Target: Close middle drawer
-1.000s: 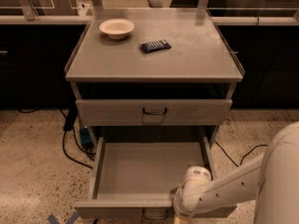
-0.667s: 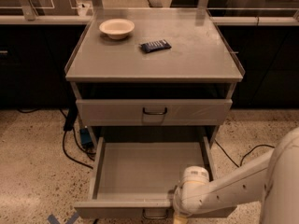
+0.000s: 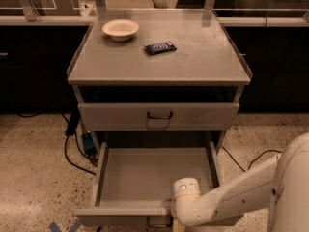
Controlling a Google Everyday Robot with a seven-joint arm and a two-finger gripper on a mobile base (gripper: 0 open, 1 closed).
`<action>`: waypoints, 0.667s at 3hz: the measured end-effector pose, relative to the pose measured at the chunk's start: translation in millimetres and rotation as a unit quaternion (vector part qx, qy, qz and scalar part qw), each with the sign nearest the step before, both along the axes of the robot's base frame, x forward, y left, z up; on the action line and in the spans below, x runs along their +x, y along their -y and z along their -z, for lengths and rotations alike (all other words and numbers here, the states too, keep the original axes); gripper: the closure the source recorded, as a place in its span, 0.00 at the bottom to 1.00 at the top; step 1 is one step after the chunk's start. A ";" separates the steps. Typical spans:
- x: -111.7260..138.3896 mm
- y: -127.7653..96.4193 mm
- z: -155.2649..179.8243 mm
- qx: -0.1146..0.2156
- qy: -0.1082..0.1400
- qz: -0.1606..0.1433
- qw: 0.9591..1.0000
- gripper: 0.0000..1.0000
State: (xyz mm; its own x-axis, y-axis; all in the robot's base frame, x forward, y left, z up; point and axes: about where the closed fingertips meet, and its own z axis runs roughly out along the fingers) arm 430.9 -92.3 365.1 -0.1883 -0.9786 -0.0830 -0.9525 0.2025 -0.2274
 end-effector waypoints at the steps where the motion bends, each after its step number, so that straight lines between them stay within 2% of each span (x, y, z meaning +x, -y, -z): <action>1: 2.0 5.6 -1.2 -0.003 0.004 0.001 1.000 0.00; 2: -2.4 13.4 -9.6 -0.004 0.007 0.007 1.000 0.00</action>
Offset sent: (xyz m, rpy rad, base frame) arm 0.0316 0.0378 -0.0175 -0.1462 -0.2009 0.0119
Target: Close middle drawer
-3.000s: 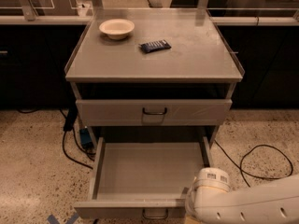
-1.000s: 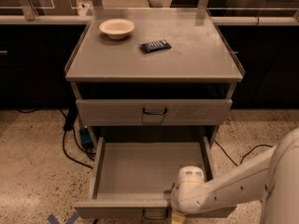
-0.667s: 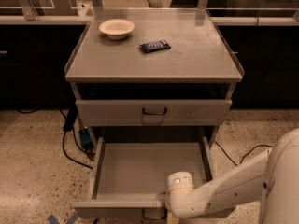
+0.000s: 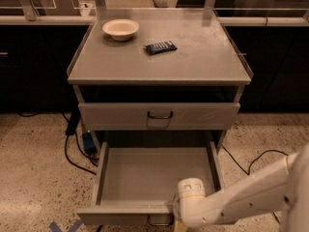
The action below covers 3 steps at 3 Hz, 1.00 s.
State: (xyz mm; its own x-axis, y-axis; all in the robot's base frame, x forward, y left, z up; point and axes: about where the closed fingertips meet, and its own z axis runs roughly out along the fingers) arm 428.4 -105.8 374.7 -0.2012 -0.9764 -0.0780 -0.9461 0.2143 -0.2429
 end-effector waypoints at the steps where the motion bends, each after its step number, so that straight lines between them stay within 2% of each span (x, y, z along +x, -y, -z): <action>1: -2.7 13.7 -30.1 -0.029 0.042 0.005 0.999 0.00; 2: -2.0 13.6 -31.8 -0.031 0.045 0.006 0.998 0.00; 3: 3.5 10.6 -24.9 -0.034 0.059 -0.001 0.998 0.00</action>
Offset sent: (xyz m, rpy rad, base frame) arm -0.0026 -0.0126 0.0272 -0.0514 -0.0755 -0.0090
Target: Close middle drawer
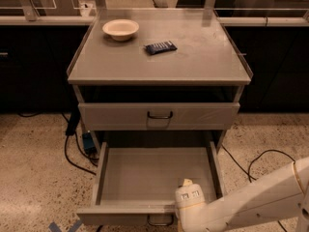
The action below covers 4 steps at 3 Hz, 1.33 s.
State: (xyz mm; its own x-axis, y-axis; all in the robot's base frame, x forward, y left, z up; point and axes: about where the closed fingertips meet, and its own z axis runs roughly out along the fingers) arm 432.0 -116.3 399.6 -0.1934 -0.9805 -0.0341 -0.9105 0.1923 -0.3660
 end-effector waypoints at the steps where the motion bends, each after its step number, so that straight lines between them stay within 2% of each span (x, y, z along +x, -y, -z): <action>1: 18.1 -8.7 10.1 -0.007 0.021 -0.010 1.000 0.00; 2: 20.6 -10.2 11.2 -0.008 0.024 -0.012 1.000 0.00; 3: 35.4 -19.3 16.7 -0.014 0.041 -0.026 0.999 0.00; 4: 40.0 -19.2 14.7 -0.013 0.045 -0.025 0.999 0.00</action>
Offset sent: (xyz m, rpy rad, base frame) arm 0.0988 0.0555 -0.0435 -0.0748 -0.2216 0.1655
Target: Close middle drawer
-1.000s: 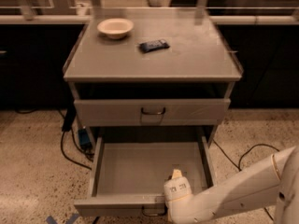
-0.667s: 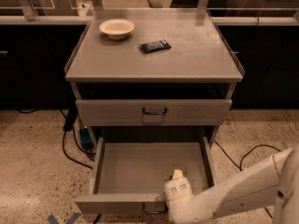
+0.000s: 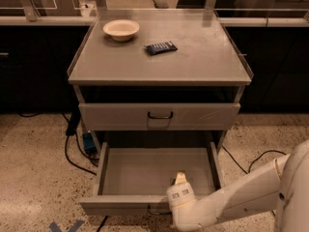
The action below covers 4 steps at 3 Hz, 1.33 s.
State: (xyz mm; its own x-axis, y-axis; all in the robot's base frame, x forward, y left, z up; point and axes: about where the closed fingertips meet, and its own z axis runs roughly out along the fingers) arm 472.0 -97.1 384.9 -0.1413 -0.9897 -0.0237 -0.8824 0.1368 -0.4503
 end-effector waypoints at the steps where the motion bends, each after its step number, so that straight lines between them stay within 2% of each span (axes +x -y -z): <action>1: 19.4 5.5 -22.4 -0.014 0.039 -0.003 0.999 0.00; 2: 36.3 14.2 -39.1 -0.038 0.078 -0.007 0.996 0.00; 3: 48.8 16.4 -47.4 -0.058 0.121 -0.012 0.991 0.00; 4: 56.3 14.1 -48.8 -0.062 0.135 -0.017 0.989 0.00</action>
Offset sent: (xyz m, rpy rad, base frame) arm 0.0588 -0.0262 0.0646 -0.1470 -0.2666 0.0261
